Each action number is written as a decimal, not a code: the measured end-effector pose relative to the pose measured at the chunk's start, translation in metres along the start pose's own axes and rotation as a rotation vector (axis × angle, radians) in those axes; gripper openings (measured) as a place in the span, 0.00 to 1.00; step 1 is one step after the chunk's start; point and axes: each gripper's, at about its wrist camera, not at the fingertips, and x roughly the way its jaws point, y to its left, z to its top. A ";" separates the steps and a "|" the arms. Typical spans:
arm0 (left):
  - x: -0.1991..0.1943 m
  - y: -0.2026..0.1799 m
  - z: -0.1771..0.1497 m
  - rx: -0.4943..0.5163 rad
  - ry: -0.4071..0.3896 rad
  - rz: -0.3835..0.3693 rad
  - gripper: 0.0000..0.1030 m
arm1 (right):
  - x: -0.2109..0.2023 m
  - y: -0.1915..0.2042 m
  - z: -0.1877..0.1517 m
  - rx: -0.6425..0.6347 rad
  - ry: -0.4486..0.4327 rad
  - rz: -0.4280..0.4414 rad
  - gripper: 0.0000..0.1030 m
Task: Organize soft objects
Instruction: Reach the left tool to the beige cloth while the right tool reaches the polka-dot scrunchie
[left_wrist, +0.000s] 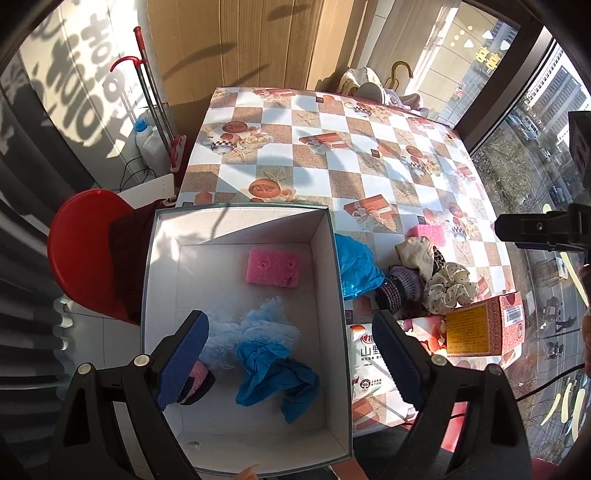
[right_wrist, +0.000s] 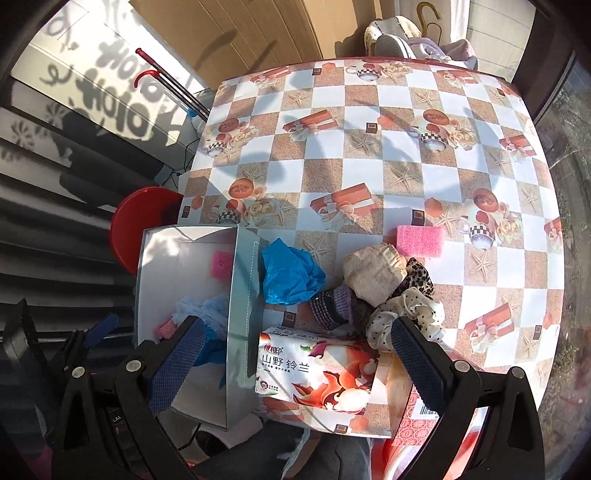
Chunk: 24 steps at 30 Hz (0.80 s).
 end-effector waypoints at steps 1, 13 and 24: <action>0.004 -0.010 0.003 0.025 0.010 -0.005 0.89 | -0.003 -0.015 0.000 0.023 0.000 -0.023 0.98; 0.075 -0.124 0.041 0.350 0.155 0.023 0.90 | 0.068 -0.128 0.001 0.096 0.278 -0.093 0.98; 0.151 -0.157 0.068 0.338 0.327 0.032 0.90 | 0.168 -0.138 0.014 -0.080 0.637 -0.080 0.98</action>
